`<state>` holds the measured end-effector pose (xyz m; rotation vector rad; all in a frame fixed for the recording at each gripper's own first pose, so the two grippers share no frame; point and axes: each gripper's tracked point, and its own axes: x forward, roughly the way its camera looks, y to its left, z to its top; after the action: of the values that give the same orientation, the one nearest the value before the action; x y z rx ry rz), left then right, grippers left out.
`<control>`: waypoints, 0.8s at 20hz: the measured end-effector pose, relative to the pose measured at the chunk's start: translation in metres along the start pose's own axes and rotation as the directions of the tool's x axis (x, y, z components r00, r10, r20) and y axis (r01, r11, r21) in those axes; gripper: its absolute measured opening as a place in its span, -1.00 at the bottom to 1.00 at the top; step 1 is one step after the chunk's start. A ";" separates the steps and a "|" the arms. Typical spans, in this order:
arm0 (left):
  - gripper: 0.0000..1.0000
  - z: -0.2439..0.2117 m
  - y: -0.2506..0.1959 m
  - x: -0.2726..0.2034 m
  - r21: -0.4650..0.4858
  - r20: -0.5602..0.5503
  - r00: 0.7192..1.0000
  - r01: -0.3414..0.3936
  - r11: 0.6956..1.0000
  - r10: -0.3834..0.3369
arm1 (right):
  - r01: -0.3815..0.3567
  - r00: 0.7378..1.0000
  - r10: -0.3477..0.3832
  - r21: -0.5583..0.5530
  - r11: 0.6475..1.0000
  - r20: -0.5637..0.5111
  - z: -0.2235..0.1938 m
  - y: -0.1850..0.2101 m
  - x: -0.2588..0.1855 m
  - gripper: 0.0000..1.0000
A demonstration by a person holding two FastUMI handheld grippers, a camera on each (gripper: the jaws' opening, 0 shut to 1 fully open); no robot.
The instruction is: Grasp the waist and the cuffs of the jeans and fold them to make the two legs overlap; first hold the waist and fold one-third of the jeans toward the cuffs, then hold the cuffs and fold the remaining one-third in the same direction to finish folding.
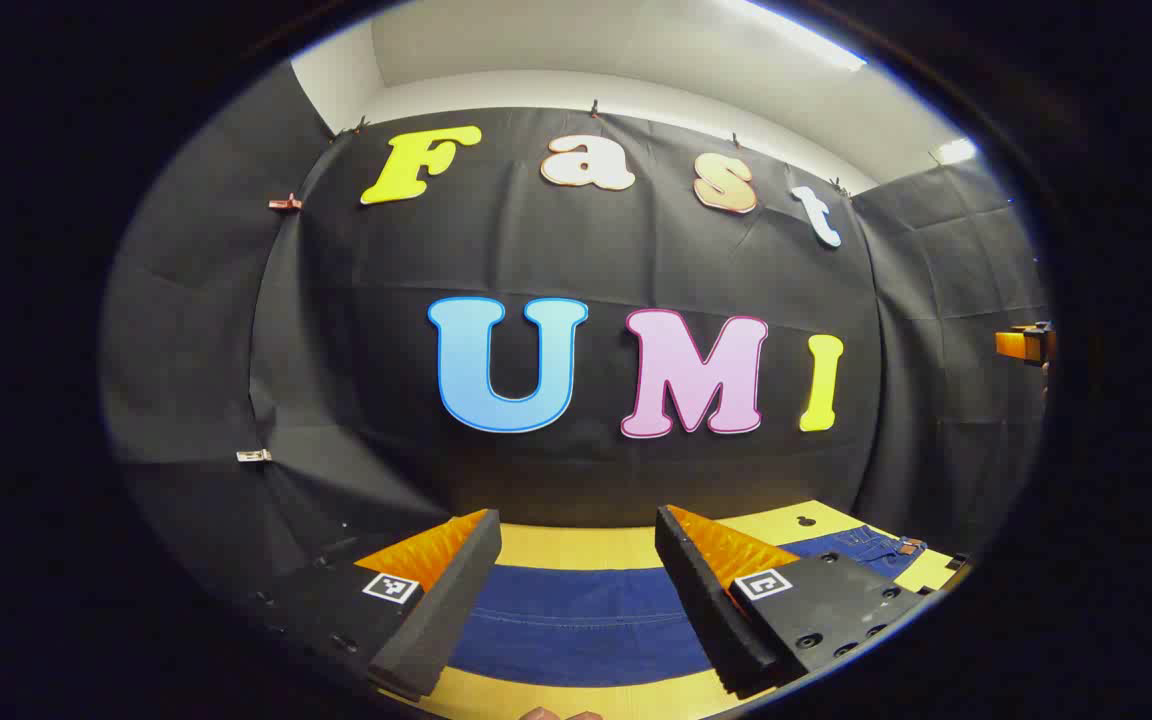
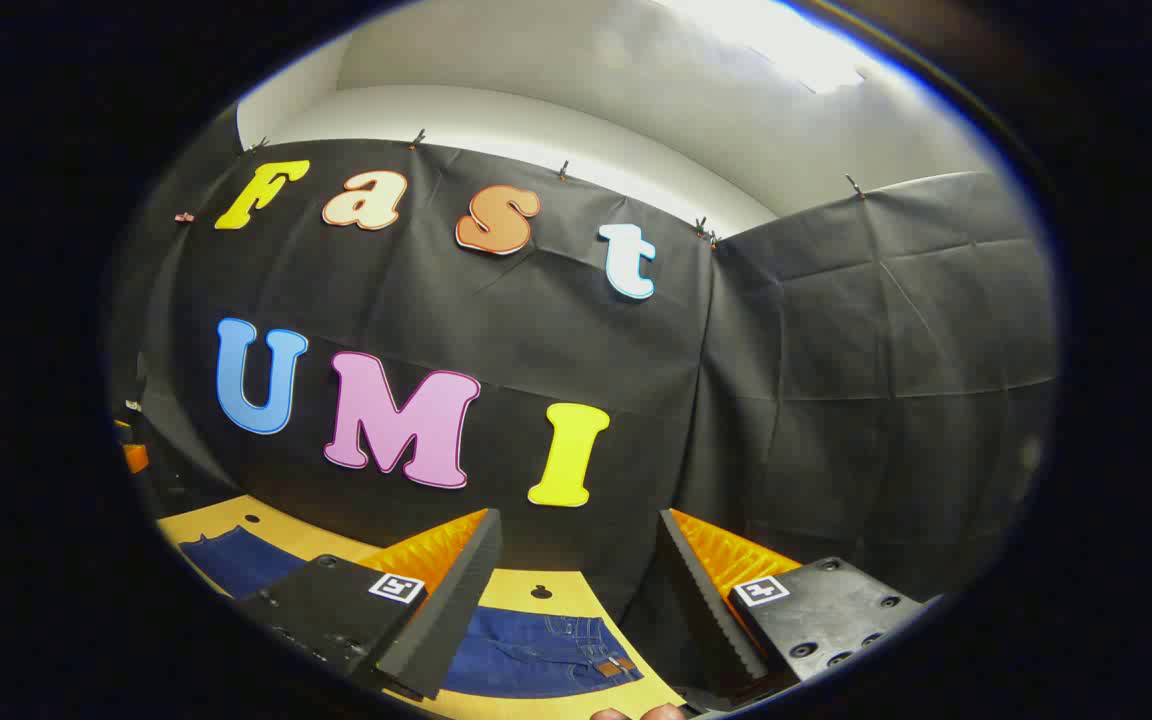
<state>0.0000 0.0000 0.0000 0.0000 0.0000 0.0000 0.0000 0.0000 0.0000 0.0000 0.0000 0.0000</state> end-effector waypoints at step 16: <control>0.97 0.007 0.040 -0.038 0.073 0.003 1.000 -0.024 0.997 0.023 | -0.147 0.989 0.148 0.065 0.987 -0.005 -0.004 0.091 0.021 0.92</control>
<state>-0.0377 0.0398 0.0066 0.0726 -0.0020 0.0236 0.0205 0.0908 -0.0042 0.0647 0.0103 0.1482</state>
